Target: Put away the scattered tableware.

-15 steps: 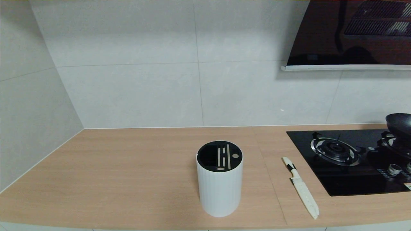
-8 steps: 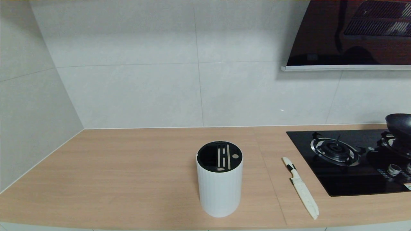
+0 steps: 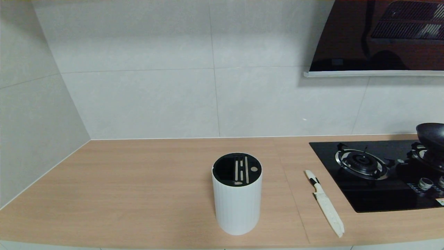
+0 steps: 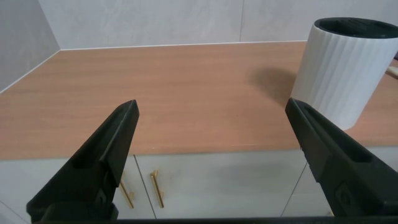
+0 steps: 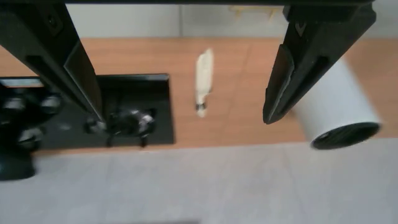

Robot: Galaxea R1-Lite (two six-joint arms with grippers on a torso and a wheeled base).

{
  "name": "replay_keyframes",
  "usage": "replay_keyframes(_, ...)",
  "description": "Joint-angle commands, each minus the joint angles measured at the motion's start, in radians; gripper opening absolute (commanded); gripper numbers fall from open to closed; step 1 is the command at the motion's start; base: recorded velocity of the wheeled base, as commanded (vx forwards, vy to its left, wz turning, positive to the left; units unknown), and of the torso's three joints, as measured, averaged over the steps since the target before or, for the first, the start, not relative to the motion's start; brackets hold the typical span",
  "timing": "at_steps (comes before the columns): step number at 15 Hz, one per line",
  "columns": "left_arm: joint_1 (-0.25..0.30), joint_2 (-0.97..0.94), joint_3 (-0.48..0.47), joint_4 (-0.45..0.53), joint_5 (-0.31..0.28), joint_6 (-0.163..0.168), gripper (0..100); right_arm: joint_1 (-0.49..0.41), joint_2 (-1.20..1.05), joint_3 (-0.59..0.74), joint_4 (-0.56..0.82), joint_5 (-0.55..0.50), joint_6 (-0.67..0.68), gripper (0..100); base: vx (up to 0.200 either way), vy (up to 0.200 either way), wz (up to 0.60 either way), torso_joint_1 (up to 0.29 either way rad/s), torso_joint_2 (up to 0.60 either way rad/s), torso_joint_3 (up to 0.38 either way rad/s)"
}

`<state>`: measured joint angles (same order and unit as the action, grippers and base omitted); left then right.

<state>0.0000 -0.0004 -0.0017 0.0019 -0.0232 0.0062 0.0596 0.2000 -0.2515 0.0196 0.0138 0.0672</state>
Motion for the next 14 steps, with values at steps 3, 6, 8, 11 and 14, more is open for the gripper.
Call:
replay_keyframes(3, 0.0, 0.0, 0.0, 0.0, 0.0, 0.0, 100, 0.1, 0.576, -0.215, -0.023, 0.048, 0.011, 100, 0.0, 0.0, 0.0, 0.0, 0.0, 0.0)
replay_keyframes(6, 0.0, 0.0, 0.0, 0.0, 0.0, 0.0, 100, 0.1, 0.923, -0.296, -0.082, 0.04, -0.02, 100, 0.0, 0.0, 0.0, 0.0, 0.0, 0.0)
replay_keyframes(8, 0.0, 0.0, 0.0, 0.001, 0.0, 0.0, 100, 0.101, 1.156, -0.35, -0.196, 0.037, -0.02, 100, 0.0, 0.0, 0.0, 0.0, 0.0, 0.0)
replay_keyframes(11, 0.0, 0.0, 0.002, 0.0, 0.0, 0.0, 100, 0.101, 1.363, -0.393, -0.345, 0.023, -0.023, 100, 0.0, 0.0, 0.0, 0.0, 0.0, 0.0)
replay_keyframes(14, 0.0, 0.0, 0.0, 0.0, 0.0, 0.0, 100, 0.134, 1.563, -0.437, -0.435, -0.008, -0.024, 100, 0.0, 0.0, 0.0, 0.0, 0.0, 0.0)
